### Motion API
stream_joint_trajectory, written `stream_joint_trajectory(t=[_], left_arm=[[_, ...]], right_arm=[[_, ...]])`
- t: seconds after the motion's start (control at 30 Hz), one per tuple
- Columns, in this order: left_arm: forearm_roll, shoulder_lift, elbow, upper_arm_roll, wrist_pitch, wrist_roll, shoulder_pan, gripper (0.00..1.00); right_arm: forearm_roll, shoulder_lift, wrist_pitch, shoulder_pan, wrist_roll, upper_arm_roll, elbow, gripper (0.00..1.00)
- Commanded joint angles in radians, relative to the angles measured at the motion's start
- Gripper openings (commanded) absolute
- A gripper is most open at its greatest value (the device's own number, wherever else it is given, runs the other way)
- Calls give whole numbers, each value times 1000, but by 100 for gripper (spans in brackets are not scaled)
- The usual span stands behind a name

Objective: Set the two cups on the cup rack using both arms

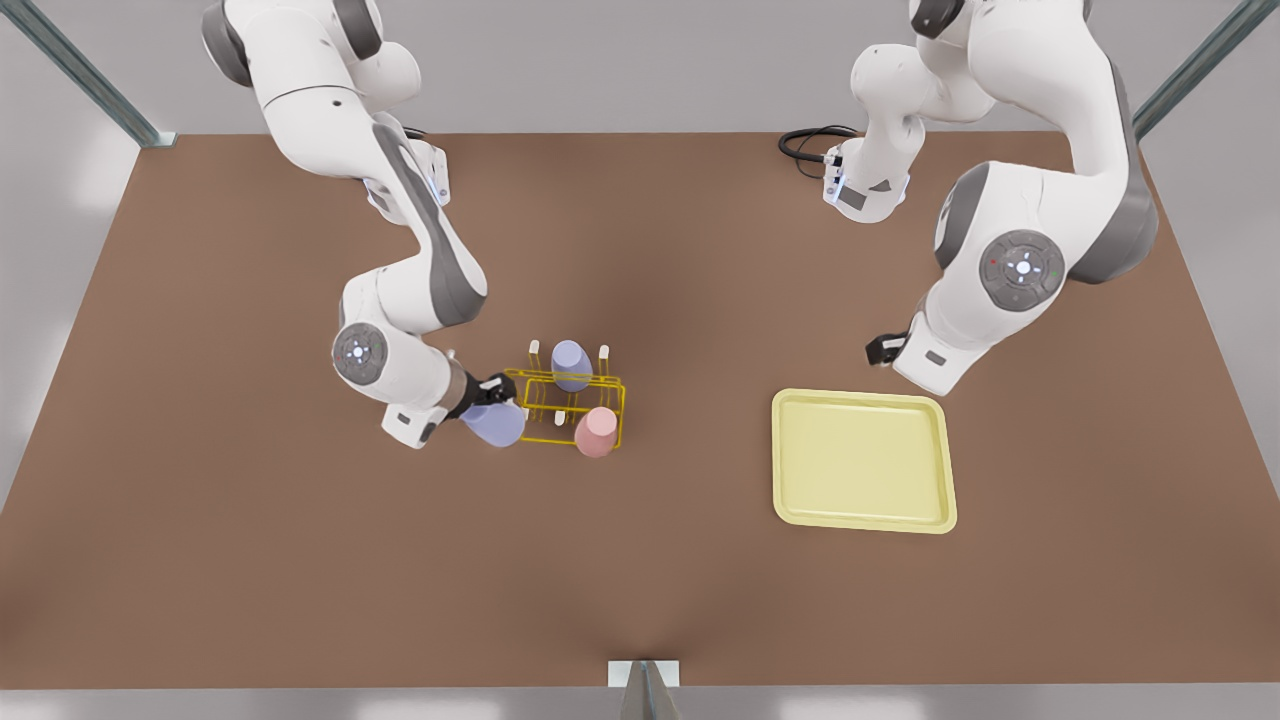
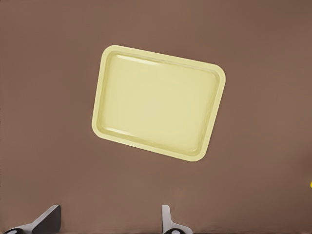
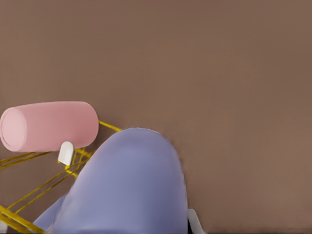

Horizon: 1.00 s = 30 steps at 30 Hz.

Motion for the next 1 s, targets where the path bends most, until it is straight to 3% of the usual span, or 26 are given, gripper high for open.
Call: stream_joint_trajectory(t=[0.0,0.33,0.4,0.6,0.67,0.73,0.83,0.87,0.97], left_arm=[[9,1,0,0,-53,479,0,100],[11,19,0,1,-49,475,2,100],[11,19,0,1,-49,475,2,100],[14,24,0,0,-47,474,-1,100],[12,22,2,0,-49,474,0,100],[12,22,2,0,-47,474,0,100],[12,22,2,0,-47,474,0,100],[12,22,2,1,-47,474,0,100],[11,22,3,0,-47,475,0,100]], right_arm=[[-2,3,-66,2,-36,1,3,81],[1,32,-83,12,-37,19,21,81],[3,32,-83,11,-36,19,21,100],[15,48,-121,23,-19,20,107,100],[-3,48,-198,8,-6,13,193,100],[-177,31,-357,-3,-6,-1,319,100],[-344,2,-569,-78,-49,-170,463,100],[-344,0,-684,-161,-132,-174,540,100],[-367,-129,-695,-241,-270,-174,468,100]])
